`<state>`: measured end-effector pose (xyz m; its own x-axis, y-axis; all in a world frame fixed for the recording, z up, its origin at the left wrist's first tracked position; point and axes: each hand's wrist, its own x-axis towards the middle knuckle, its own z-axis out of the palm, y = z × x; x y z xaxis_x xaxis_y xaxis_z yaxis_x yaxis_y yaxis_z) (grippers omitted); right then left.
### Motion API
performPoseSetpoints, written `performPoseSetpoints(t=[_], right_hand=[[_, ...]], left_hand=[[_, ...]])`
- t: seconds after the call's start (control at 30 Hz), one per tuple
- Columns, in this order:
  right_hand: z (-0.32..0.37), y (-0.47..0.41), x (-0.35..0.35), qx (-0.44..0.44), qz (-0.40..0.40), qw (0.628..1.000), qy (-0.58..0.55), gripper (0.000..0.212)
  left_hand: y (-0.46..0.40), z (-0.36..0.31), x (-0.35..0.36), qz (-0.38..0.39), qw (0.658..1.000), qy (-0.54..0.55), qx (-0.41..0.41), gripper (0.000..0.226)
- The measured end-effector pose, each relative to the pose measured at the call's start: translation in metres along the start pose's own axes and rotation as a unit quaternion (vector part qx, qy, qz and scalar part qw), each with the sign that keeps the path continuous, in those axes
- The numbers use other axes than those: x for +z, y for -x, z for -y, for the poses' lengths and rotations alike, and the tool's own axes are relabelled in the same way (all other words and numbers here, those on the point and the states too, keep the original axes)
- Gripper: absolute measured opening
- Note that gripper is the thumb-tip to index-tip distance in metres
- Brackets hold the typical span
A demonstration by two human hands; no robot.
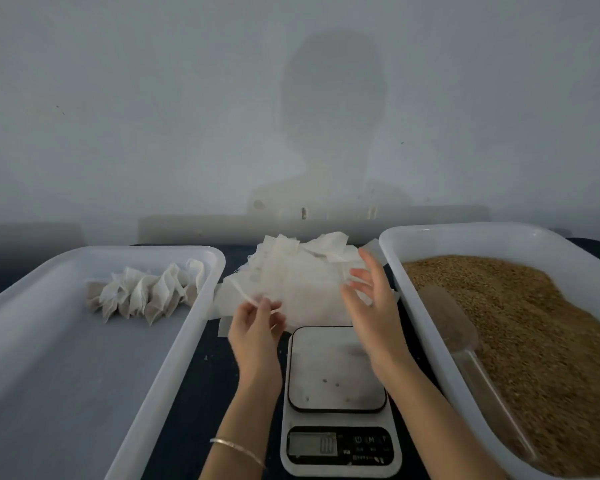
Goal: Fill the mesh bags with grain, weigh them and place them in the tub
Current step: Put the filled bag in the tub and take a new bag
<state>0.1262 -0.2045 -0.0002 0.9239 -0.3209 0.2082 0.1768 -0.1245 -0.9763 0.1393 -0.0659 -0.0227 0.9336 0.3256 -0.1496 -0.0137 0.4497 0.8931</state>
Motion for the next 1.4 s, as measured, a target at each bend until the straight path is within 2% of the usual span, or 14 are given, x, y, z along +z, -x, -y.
performPoseSetpoints(t=[0.1,0.17,0.23,0.4,0.57,0.63,0.73,0.83,0.93,0.97,1.03,1.1,1.17,1.4], right_hand=[[0.000,0.024,-0.010,0.003,0.024,1.000,0.017,0.043],[-0.003,0.041,-0.015,0.025,0.057,0.998,0.024,0.035],[-0.003,0.057,-0.018,0.086,0.108,0.990,-0.001,0.027],[-0.006,0.086,-0.025,0.241,0.168,0.936,-0.196,0.054],[-0.011,0.098,-0.037,0.180,0.100,0.963,-0.174,0.027],[-0.009,0.099,-0.040,0.168,0.064,0.972,-0.148,0.024],[-0.003,0.097,-0.042,0.153,0.030,0.981,-0.116,0.012],[-0.001,0.095,-0.042,0.118,0.005,0.990,-0.081,0.017],[0.003,0.094,-0.040,0.068,-0.022,0.997,-0.030,0.017],[0.003,0.093,-0.039,0.048,-0.030,0.998,-0.009,0.020],[0.003,0.094,-0.036,0.011,-0.052,0.998,0.026,0.020],[0.006,0.096,-0.032,-0.006,-0.050,0.998,0.044,0.015],[0.007,0.099,-0.026,-0.013,-0.011,0.998,0.059,0.010],[0.014,0.104,-0.025,-0.026,0.086,0.994,0.068,0.007]], left_hand=[[0.009,-0.004,-0.006,-0.010,0.993,0.110,-0.049,0.014],[0.022,-0.008,-0.012,0.037,0.986,0.146,-0.069,0.025],[0.039,-0.008,-0.019,0.102,0.979,0.153,-0.087,0.018],[0.078,0.014,-0.036,0.162,0.971,0.121,-0.125,0.026],[0.090,0.028,-0.043,0.191,0.969,0.050,-0.149,0.022],[0.088,0.026,-0.042,0.201,0.970,0.043,-0.129,0.009],[0.083,0.028,-0.047,0.194,0.976,0.037,-0.090,0.023],[0.086,0.026,-0.048,0.176,0.983,0.021,-0.042,0.019],[0.083,0.023,-0.043,0.104,0.985,-0.089,0.109,0.020],[0.082,0.020,-0.041,0.078,0.971,-0.143,0.174,0.029],[0.083,0.005,-0.036,0.107,0.932,-0.217,0.270,0.019],[0.088,-0.005,-0.028,0.213,0.908,-0.260,0.251,0.009],[0.093,-0.005,-0.022,0.295,0.893,-0.278,0.197,0.016],[0.097,-0.003,-0.021,0.263,0.935,-0.203,0.119,0.024]])
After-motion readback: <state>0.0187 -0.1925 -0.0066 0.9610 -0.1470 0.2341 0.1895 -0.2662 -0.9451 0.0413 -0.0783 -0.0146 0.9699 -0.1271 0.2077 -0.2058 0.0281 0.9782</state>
